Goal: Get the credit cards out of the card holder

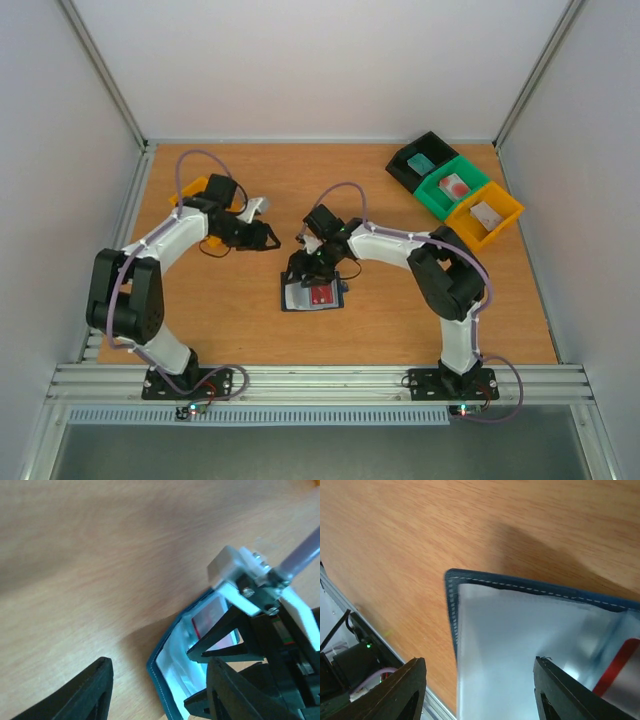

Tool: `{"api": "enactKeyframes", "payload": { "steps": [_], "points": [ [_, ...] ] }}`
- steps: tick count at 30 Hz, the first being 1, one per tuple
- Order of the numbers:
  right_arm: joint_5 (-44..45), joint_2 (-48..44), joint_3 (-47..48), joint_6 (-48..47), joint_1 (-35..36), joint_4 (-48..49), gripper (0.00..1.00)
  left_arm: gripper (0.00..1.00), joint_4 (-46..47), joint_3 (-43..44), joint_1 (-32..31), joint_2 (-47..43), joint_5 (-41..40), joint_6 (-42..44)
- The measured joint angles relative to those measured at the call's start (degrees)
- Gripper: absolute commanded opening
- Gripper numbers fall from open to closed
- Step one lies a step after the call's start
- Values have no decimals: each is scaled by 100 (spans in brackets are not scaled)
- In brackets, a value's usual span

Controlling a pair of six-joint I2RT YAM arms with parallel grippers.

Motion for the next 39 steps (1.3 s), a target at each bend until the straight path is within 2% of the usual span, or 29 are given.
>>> {"api": "enactKeyframes", "payload": {
  "steps": [4, 8, 14, 19, 22, 28, 34, 39],
  "points": [
    [151, -380, 107, -146, -72, -313, 54, 42, -472, 544, -219, -96, 15, 306],
    [439, -1158, 17, -238, -282, -619, 48, 37, -1078, 1123, -791, -125, 225, 592],
    [907, -1858, -387, -380, -601, -986, 49, 34, -1604, 1716, -1510, -114, 658, 772],
    [979, -1923, -887, -387, -811, -1211, 50, 34, -1547, 1530, -1864, 138, 763, 481],
    [1038, -1742, -938, -426, -872, -1266, 54, 37, -1268, 1104, -1974, 402, 876, 120],
    [1397, -1471, -938, -629, -872, -1493, 60, 36, -570, 404, -2011, 885, 793, -568],
    [1530, -1084, -905, -909, -872, -1690, 66, 33, -295, 271, -2004, 1300, 514, -850],
    [1178, -861, -863, -1097, -872, -1541, 67, 30, -190, 264, -1899, 1576, 457, -957]
  ]
}}
